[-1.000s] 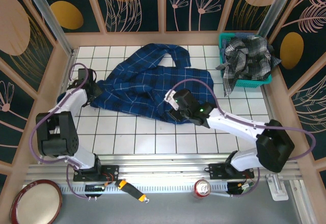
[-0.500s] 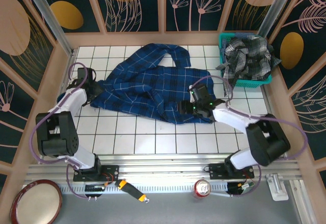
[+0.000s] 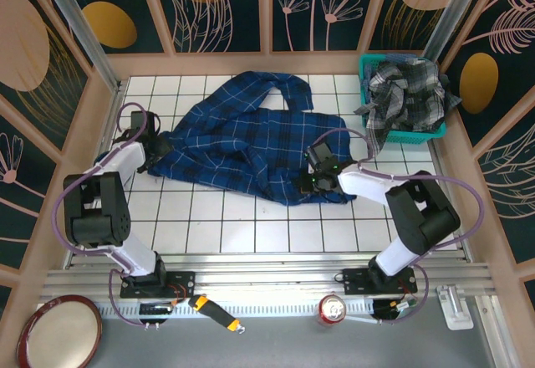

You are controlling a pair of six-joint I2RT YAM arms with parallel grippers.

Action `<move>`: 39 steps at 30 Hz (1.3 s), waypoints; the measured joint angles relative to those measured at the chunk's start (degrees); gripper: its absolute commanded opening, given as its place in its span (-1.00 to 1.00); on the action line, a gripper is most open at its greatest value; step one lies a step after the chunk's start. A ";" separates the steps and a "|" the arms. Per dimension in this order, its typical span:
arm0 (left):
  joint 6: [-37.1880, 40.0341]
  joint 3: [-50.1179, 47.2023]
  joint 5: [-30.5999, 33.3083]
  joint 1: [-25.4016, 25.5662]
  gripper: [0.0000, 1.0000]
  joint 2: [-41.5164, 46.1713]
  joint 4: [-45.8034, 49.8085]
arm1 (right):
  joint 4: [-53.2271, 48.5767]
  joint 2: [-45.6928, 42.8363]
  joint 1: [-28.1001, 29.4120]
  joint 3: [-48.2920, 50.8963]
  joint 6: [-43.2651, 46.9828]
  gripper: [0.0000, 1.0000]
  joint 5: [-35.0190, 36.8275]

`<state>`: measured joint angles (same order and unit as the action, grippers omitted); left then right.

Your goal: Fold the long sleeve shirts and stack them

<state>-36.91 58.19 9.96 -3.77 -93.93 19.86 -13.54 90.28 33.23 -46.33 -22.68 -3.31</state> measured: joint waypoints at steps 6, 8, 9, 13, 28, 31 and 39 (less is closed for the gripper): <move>0.02 0.35 -0.35 0.00 0.50 -0.66 -0.35 | -7.63 -13.16 -1.27 -3.91 0.00 -1.00 5.44; 0.02 0.44 -0.50 0.00 0.50 -0.85 -0.39 | -9.42 -18.80 -2.80 -5.86 -0.20 -1.00 7.48; 0.04 0.44 -0.50 0.00 0.50 -0.96 -0.42 | -9.94 -21.20 -3.58 -6.40 -0.22 -1.00 8.35; 0.04 0.44 -0.48 0.00 0.49 -1.46 -0.44 | -11.47 -30.21 -7.26 -6.38 -0.98 -1.00 10.88; 0.07 0.44 1.44 0.00 0.50 -0.48 -0.57 | -9.42 -30.91 -23.56 9.79 -4.31 -1.00 6.80; 0.07 0.68 1.44 0.00 0.49 0.52 -0.31 | -8.48 -30.77 -24.57 10.40 -4.50 -1.00 5.49; 1.20 0.85 -4.09 0.00 0.49 2.97 -1.07 | -4.55 -30.97 -24.90 10.45 -4.46 -1.00 2.36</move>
<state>-35.70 59.05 5.87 -3.77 -90.96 18.79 -18.09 59.31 8.34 -35.88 -27.14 -0.95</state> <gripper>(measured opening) 0.742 0.063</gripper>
